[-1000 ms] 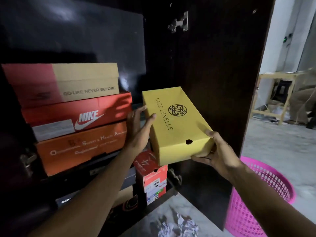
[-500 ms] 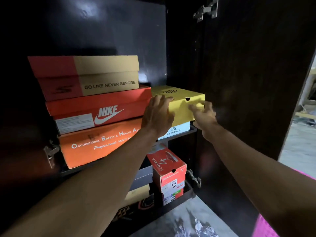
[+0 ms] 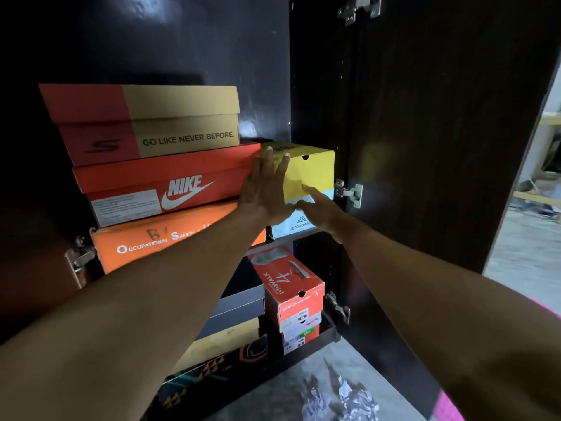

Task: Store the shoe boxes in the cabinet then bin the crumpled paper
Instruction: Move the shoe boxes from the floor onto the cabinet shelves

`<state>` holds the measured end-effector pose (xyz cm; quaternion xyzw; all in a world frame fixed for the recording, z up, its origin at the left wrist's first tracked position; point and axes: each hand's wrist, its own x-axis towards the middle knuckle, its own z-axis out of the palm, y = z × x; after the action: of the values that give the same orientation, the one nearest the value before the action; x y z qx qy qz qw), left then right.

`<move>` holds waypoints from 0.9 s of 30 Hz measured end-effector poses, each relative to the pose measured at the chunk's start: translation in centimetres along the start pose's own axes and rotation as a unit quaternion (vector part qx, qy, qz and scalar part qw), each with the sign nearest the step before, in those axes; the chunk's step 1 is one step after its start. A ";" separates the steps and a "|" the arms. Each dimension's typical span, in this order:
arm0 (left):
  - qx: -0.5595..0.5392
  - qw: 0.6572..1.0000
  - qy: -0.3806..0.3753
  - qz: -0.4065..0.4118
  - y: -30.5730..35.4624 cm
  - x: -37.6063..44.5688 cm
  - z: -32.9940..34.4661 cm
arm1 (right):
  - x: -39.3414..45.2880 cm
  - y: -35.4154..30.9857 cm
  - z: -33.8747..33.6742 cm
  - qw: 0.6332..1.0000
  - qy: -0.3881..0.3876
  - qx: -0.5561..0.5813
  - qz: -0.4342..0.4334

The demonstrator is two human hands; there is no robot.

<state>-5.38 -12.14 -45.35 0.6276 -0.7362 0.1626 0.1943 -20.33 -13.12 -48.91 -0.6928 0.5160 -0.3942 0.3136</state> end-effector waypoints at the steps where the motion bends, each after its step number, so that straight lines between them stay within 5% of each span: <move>1: -0.026 0.999 0.033 0.001 0.4 -0.9 0.1 | -0.7 0.3 -0.3 1.000 0.004 -0.016 -0.006; 4: -0.076 0.989 0.120 0.042 2.1 -3.8 0.4 | -3.7 1.6 -2.4 0.997 0.017 -0.064 -0.034; 8: -0.131 0.980 0.121 0.093 6.5 -7.0 1.8 | -9.9 4.4 -6.9 0.996 0.057 -0.060 -0.041; 19: -0.322 0.915 -0.067 0.234 30.9 -16.5 9.8 | -32.8 19.3 -21.3 0.976 0.185 -0.079 0.080; 27: -0.424 0.809 -0.312 0.262 51.9 -27.0 14.6 | -54.5 31.1 -30.5 0.874 0.396 -0.061 0.276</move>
<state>-54.14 12.32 -71.12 0.2831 -0.8893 -0.3256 0.1516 -69.94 30.03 -72.16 -0.3255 0.7903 -0.5007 0.1367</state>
